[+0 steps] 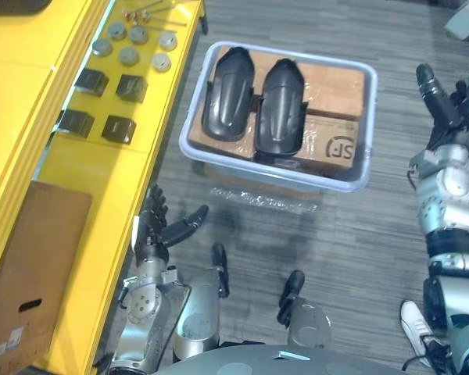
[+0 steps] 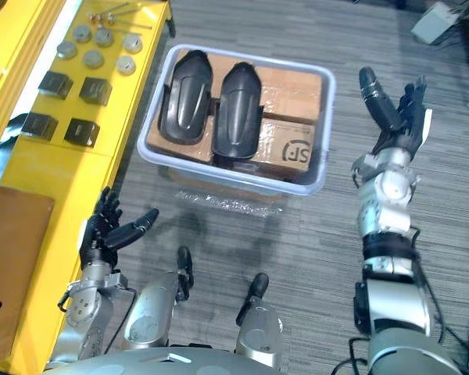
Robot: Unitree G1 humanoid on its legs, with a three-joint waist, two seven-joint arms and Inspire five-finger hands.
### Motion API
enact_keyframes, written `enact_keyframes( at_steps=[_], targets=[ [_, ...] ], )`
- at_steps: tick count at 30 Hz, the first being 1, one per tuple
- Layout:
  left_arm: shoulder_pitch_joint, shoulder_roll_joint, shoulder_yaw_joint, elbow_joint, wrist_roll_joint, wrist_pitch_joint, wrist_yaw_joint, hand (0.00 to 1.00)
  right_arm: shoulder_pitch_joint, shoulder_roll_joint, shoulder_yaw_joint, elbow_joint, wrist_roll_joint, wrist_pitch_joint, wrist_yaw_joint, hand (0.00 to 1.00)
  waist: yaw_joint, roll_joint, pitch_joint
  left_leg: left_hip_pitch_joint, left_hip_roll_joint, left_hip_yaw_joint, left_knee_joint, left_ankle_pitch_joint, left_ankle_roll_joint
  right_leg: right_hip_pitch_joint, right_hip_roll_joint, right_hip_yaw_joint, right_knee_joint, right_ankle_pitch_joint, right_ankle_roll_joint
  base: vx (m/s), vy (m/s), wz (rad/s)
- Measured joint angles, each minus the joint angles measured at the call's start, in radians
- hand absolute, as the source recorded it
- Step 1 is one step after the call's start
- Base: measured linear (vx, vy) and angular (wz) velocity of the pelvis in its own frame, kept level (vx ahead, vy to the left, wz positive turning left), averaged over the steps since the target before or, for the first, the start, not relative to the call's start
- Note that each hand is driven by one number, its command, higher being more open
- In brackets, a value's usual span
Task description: Walk over and take three plastic housings, then place them on the shelf
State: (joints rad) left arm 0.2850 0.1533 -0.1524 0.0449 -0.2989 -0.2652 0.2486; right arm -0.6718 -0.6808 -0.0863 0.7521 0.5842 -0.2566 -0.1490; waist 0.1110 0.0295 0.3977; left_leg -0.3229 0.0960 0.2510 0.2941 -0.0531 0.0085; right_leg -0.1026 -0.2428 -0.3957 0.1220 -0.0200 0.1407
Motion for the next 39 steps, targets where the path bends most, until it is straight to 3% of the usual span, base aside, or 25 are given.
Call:
enact_keyframes(
  at_steps=[2,4,8,12,14,20,26,27,32,39],
  targets=[
    [-0.006,0.0,-0.027,0.04,0.001,-0.021,-0.016,1.0,-0.092,-0.054,0.09,0.11,-0.001,0.004,0.037,1.0,0.009,0.008,0.012,-0.032,-0.003,-0.013,0.003,0.018,0.007,-0.02,-0.001,-0.015,0.002,0.007,-0.001,-0.01,0.015,0.2],
    [-0.034,-0.001,-0.074,0.152,0.045,-0.05,-0.019,1.0,-0.216,-0.111,0.184,0.236,-0.009,0.028,0.054,1.0,0.035,0.034,0.038,-0.061,-0.003,-0.026,0.022,0.02,0.01,-0.038,-0.002,-0.025,0.017,0.009,-0.001,-0.02,0.026,0.12],
    [-0.061,-0.002,-0.118,0.325,0.072,-0.064,0.0,1.0,-0.386,-0.179,0.305,0.331,-0.064,0.093,0.053,1.0,0.079,0.063,0.075,-0.106,-0.001,-0.037,0.035,0.022,0.013,-0.093,-0.012,-0.038,0.061,0.003,-0.009,-0.04,0.033,0.06],
    [-0.073,0.001,-0.122,0.391,0.059,-0.103,0.005,1.0,-0.481,-0.213,0.404,0.349,-0.156,0.159,0.056,1.0,0.111,0.087,0.094,-0.15,-0.01,-0.053,0.048,0.025,0.017,-0.15,-0.034,-0.057,0.135,-0.029,-0.019,-0.05,0.017,0.1],
    [-0.082,0.001,-0.127,0.403,0.056,-0.124,-0.003,1.0,-0.502,-0.227,0.446,0.349,-0.196,0.193,0.055,1.0,0.119,0.1,0.101,-0.172,-0.012,-0.064,0.062,0.025,0.017,-0.172,-0.043,-0.065,0.169,-0.044,-0.022,-0.06,0.002,0.19],
    [-0.084,0.005,-0.148,0.418,0.017,-0.173,-0.04,1.0,-0.495,-0.226,0.537,0.324,-0.318,0.255,0.096,1.0,0.141,0.105,0.104,-0.227,0.002,-0.071,0.113,0.021,0.017,-0.233,-0.051,-0.062,0.248,-0.074,-0.035,-0.05,-0.015,0.02],
    [-0.094,0.011,-0.159,0.426,-0.015,-0.175,-0.053,1.0,-0.428,-0.219,0.571,0.324,-0.466,0.27,0.079,1.0,0.158,0.106,0.104,-0.231,0.012,-0.084,0.123,0.019,0.013,-0.249,-0.054,-0.067,0.3,-0.106,-0.049,-0.05,-0.045,0.03],
    [-0.098,0.014,-0.165,0.428,-0.028,-0.175,-0.058,1.0,-0.423,-0.211,0.571,0.326,-0.496,0.271,0.066,0.0,0.16,0.106,0.104,-0.233,0.014,-0.089,0.12,0.022,0.01,-0.252,-0.056,-0.069,0.305,-0.11,-0.052,-0.04,-0.051,0.06],
    [-0.112,0.018,-0.176,0.451,-0.094,-0.175,-0.065,1.0,-0.432,-0.205,0.57,0.337,-0.561,0.3,-0.021,0.0,0.163,0.108,0.103,-0.245,0.003,-0.104,0.073,0.059,0.007,-0.275,-0.064,-0.089,0.316,-0.116,-0.056,-0.01,-0.045,0.12],
    [-0.13,0.02,-0.218,0.47,-0.095,-0.175,-0.07,1.0,-0.547,-0.266,0.566,0.372,-0.625,0.46,-0.079,0.0,0.175,0.151,0.102,-0.243,-0.029,-0.116,-0.001,0.108,0.007,-0.297,-0.091,-0.108,0.33,-0.118,-0.056,0.01,-0.008,0.12]
  ],
)
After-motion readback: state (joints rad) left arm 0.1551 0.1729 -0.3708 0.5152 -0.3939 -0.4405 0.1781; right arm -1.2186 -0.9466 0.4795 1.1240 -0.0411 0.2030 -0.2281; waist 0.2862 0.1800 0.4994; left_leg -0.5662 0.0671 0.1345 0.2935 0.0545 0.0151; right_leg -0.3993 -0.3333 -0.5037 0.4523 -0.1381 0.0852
